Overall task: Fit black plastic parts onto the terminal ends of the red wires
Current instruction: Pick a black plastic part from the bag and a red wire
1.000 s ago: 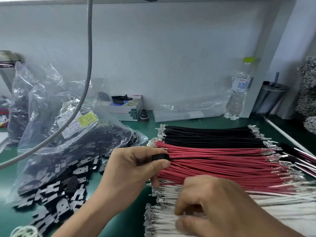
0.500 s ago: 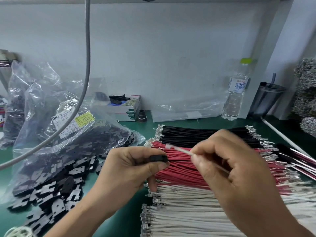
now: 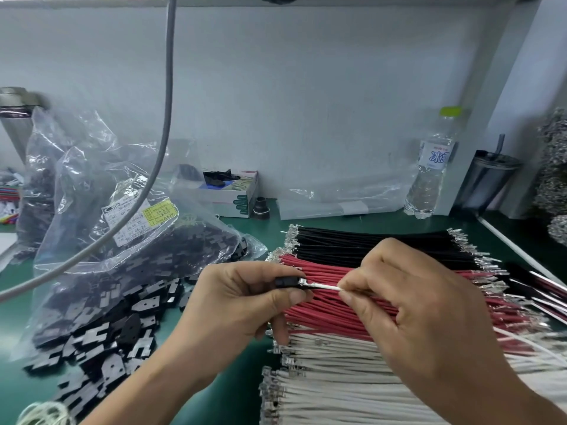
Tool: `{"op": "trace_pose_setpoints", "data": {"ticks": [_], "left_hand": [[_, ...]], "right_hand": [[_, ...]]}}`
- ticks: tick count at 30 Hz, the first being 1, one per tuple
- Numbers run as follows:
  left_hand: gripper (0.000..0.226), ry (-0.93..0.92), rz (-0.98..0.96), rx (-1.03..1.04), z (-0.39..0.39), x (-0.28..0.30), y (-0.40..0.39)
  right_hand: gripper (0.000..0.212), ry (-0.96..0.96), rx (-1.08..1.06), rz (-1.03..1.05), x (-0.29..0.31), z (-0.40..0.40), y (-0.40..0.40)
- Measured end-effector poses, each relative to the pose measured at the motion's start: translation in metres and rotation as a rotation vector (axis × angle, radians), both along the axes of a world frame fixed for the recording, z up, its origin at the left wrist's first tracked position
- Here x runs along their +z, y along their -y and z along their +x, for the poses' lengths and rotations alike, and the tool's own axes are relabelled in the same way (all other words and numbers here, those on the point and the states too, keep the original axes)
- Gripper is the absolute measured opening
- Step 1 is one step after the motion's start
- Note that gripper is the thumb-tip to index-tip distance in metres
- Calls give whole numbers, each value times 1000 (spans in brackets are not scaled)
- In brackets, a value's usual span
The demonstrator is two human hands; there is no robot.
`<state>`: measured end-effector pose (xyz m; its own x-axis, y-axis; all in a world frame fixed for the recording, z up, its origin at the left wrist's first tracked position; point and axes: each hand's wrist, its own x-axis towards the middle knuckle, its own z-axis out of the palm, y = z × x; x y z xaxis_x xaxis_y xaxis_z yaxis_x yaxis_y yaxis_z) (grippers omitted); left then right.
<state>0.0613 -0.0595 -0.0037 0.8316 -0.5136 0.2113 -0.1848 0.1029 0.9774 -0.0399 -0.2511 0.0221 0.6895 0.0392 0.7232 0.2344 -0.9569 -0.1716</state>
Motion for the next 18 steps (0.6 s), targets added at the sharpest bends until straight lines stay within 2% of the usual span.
{"op": "trace_pose_setpoints", "data": {"ticks": [3,8,10,13,14,18], "left_hand": [[23,17,11,-11,2,1,-3],[26,23,30,-68,3,4,-9],[26,38,49,-80,2,5,-8],[19,112,88,-53,2,6,-7],[17,128,90,-53,2,6,-7],[18,108,67,-62,0,7,-10]], "right_hand": [[8,-44,60,83,-2,1,0],[10,-153,217,355,-6,7,5],[9,-121,190,324,-6,8,6],[9,-6,94,75,-6,9,2],[8,14,93,48,-8,9,2],[6,-66,205,297,-14,8,1]]}}
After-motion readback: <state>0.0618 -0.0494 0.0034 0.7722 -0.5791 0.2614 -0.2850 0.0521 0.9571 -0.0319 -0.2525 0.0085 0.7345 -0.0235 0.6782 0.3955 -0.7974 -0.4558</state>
